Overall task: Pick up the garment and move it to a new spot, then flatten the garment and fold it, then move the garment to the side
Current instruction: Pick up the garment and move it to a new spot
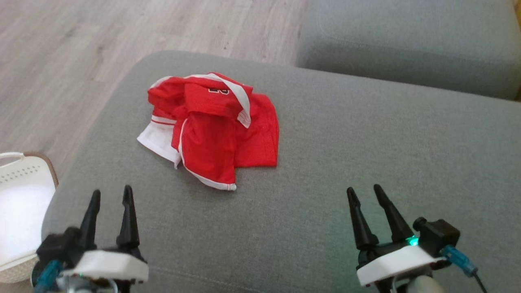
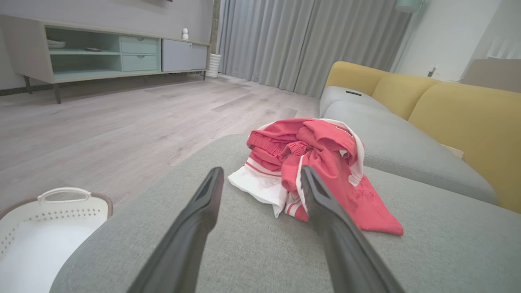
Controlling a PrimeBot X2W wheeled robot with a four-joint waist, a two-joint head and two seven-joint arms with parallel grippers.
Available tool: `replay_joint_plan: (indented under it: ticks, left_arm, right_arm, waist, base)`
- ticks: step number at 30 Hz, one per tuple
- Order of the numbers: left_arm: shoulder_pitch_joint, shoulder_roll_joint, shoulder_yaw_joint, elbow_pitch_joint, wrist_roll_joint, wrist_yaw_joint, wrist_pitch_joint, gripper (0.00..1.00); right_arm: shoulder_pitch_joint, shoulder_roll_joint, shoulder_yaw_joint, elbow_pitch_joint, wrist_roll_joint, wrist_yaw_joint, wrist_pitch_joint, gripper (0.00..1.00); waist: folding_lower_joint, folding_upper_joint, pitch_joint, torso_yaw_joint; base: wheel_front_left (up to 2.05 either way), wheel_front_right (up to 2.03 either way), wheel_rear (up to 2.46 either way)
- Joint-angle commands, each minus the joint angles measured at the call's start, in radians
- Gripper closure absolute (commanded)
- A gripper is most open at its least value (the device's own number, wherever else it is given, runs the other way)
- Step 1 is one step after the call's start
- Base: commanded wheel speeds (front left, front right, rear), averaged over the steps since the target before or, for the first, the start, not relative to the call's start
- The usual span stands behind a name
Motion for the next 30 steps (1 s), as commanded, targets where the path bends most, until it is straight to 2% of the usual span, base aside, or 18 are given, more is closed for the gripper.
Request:
replay_joint_plan:
  ticks: [1, 4, 8, 13, 18, 23, 26, 30]
  left_arm:
    - [-0.085, 0.002, 0.039, -0.025, 0.014, -0.010, -0.012, 0.00]
    - [-0.162, 0.028, 0.040, 0.013, 0.039, -0.029, -0.012, 0.00]
    - [-0.309, 0.098, -0.001, 0.117, 0.065, -0.050, -0.003, 0.00]
    - [-0.598, 0.213, -0.110, 0.271, 0.060, -0.065, 0.140, 0.00]
    - [-0.797, 0.313, -0.296, 0.378, -0.044, -0.066, 0.277, 0.00]
    - [-0.922, 0.406, -0.446, 0.460, -0.171, -0.066, 0.379, 0.00]
    - [-0.978, 0.460, -0.500, 0.508, -0.210, -0.067, 0.402, 0.00]
    - [-1.031, 0.496, -0.558, 0.567, -0.258, -0.067, 0.416, 0.00]
  right_arm:
    - [-0.052, -0.007, 0.014, -0.033, -0.008, -0.001, -0.011, 0.00]
    - [-0.074, -0.007, -0.002, -0.044, -0.027, -0.001, -0.011, 0.00]
    - [-0.106, -0.007, -0.031, -0.058, -0.041, -0.001, -0.011, 0.00]
    - [-0.151, -0.007, -0.051, -0.070, -0.064, -0.001, -0.011, 0.00]
    - [-0.186, -0.007, -0.056, -0.075, -0.071, -0.001, -0.011, 0.00]
    - [-0.210, -0.007, -0.054, -0.076, -0.067, -0.001, -0.011, 0.00]
    - [-0.220, -0.007, -0.054, -0.074, -0.059, -0.001, -0.011, 0.00]
    - [-0.228, -0.007, -0.048, -0.075, -0.052, -0.001, -0.011, 0.00]
  waist:
    - [0.0001, 0.0000, 0.023, -0.012]
    - [0.0001, 0.0000, 0.072, -0.031]
    - [0.0001, 0.0000, 0.141, -0.057]
    - [0.0001, 0.0000, 0.245, -0.099]
    - [0.0001, 0.0000, 0.311, -0.138]
    - [0.0001, 0.0000, 0.357, -0.180]
    - [0.0001, 0.0000, 0.378, -0.207]
    - [0.0001, 0.0000, 0.397, -0.229]
  base:
    - [0.00, 0.00, 0.00]
    - [0.00, 0.00, 0.00]
    - [0.00, 0.00, 0.00]
    - [0.00, 0.00, 0.00]
    - [0.00, 0.00, 0.00]
    - [0.00, 0.00, 0.00]
    - [0.00, 0.00, 0.00]
    - [0.00, 0.00, 0.00]
